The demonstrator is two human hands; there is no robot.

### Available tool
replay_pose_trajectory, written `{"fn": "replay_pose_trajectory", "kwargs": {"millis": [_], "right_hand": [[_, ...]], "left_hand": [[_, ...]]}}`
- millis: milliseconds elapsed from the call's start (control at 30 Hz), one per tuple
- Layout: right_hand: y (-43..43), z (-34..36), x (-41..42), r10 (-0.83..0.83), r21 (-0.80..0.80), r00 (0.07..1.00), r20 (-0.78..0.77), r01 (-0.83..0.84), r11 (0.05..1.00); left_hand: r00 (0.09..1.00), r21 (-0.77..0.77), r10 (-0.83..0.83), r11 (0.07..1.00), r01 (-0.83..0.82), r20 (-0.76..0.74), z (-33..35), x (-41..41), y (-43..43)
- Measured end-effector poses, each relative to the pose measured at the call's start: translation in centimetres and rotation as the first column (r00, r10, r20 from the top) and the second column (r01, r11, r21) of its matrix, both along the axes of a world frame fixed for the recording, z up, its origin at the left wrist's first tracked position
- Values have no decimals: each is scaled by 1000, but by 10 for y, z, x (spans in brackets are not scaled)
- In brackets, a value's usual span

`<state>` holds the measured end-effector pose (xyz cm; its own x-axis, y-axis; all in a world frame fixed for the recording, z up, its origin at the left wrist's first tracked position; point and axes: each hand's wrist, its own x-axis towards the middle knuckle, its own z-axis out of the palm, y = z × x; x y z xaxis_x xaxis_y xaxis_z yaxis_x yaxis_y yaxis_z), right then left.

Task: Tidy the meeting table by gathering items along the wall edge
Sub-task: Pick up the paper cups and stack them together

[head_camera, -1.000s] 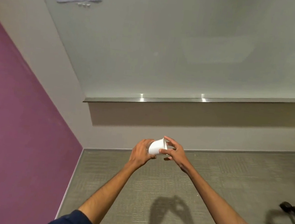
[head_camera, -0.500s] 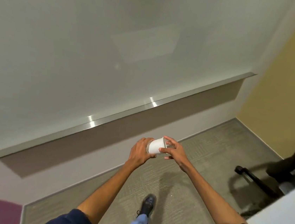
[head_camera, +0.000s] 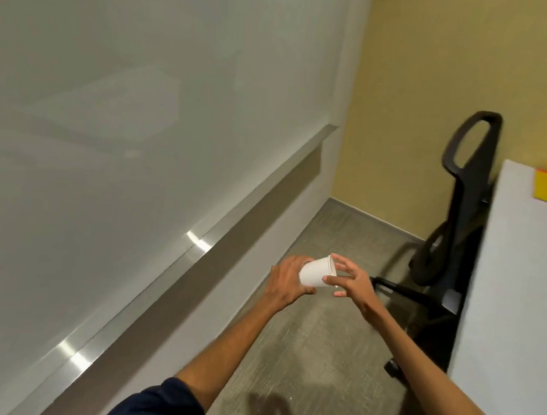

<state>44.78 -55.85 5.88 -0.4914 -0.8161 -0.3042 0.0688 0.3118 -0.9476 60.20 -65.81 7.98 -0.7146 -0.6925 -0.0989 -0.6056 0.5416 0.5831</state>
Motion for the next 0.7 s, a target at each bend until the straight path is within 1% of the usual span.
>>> {"fn": "replay_pose_trajectory", "kwargs": {"millis": [167, 400, 500, 600, 700], "right_hand": [[44, -8, -66, -243, 19, 970, 1, 243, 970], [113, -18, -162, -389, 44, 921, -38, 390, 920], [139, -21, -194, -492, 16, 870, -22, 493, 870], [162, -23, -218, -574, 20, 819, 9, 573, 819], [183, -24, -233, -666, 31, 744, 55, 665, 746]], "left_hand": [[971, 31, -238, 971, 237, 32, -11, -96, 10], [891, 45, -453, 891, 451, 26, -17, -217, 55], [846, 16, -531, 848, 530, 48, -15, -264, 73], [803, 14, -594, 804, 594, 47, -14, -301, 92], [751, 12, -658, 753, 658, 56, -14, -332, 108]]}}
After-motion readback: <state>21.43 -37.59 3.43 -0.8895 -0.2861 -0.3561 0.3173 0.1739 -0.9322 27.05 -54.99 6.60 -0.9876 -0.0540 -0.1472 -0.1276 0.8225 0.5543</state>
